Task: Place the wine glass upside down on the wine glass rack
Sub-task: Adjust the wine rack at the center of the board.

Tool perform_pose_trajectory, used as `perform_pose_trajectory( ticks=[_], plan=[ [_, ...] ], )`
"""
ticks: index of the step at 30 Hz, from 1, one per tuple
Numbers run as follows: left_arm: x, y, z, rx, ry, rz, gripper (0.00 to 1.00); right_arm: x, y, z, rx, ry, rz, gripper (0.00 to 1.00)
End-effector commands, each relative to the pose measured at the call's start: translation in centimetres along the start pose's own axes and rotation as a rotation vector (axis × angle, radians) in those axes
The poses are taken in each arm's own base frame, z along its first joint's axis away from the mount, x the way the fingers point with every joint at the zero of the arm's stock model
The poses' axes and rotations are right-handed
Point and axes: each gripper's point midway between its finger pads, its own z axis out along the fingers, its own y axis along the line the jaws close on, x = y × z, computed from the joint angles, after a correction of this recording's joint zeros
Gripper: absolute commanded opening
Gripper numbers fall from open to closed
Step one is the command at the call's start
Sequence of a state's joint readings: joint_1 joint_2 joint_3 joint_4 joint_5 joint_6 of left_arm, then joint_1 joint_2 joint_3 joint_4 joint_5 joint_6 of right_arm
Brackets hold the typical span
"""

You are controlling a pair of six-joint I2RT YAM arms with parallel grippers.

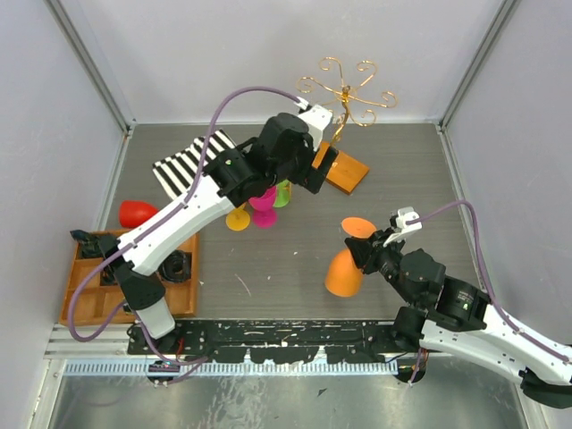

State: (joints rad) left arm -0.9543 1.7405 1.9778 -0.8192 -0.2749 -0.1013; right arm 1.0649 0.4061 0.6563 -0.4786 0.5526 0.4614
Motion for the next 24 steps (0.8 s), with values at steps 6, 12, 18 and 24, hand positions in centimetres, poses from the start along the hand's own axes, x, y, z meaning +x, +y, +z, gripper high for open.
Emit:
perform_pose_trajectory(
  ticks=[6,12,18,24],
  plan=[
    [-8.7,3.4,0.4,0.133,-0.295,-0.199,0.98,-1.0,1.4,0.1,-0.047,-0.032,0.064,0.0],
    [-11.5,5.9,0.5,0.193,-0.371,-0.301,0.99,-0.9,1.7,0.2,-0.057,-0.024,0.072,0.0],
    [-12.3,7.3,1.9,0.268,-0.4,-0.455,0.88,-0.8,1.9,0.4,-0.063,-0.02,0.08,0.0],
    [-12.3,9.5,4.2,0.265,-0.404,-0.569,0.82,-0.8,2.2,0.5,-0.073,-0.013,0.08,0.0]
  ],
)
